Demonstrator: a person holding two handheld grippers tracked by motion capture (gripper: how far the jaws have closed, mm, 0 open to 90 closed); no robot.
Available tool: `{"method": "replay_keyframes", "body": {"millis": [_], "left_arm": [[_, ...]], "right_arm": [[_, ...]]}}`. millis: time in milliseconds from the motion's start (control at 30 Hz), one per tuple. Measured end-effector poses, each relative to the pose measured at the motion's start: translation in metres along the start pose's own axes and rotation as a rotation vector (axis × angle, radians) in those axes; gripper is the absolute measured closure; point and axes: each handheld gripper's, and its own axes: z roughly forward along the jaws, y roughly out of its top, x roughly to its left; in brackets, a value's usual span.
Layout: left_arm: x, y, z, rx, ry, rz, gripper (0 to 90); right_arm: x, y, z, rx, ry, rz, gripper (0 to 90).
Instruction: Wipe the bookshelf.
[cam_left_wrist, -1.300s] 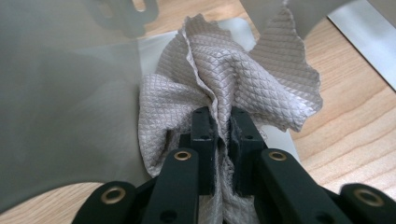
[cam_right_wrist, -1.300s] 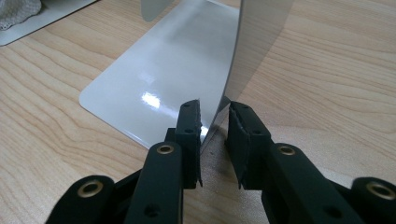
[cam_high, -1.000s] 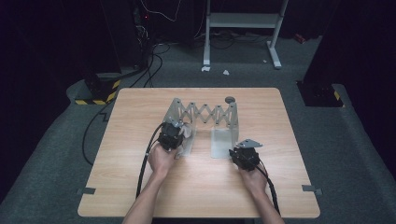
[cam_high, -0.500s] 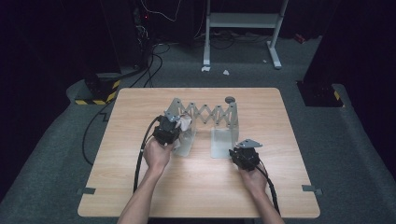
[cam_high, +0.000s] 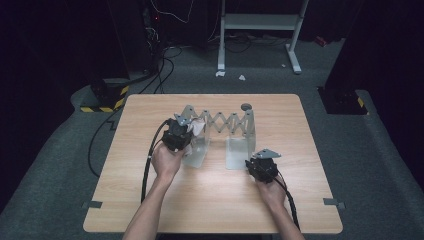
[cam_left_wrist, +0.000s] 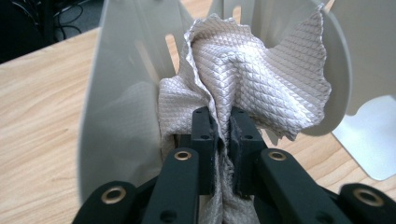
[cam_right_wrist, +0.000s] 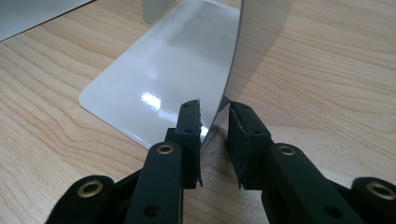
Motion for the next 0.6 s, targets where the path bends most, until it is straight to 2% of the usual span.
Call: {"method": "replay_keyframes", "body": {"millis": [267,600], "left_arm": [[0.009,0.009,-0.008,-0.031,-0.022,-0.031,82.0],[0.011,0.003,-0.007,-0.049,-0.04,-0.053,82.0]], "right_arm": [[0.0,0.0,0.0,-0.001,0.0,-0.001,74.6],[0.0,0.0,0.0,-0.001,0.0,-0.001,74.6]]}}
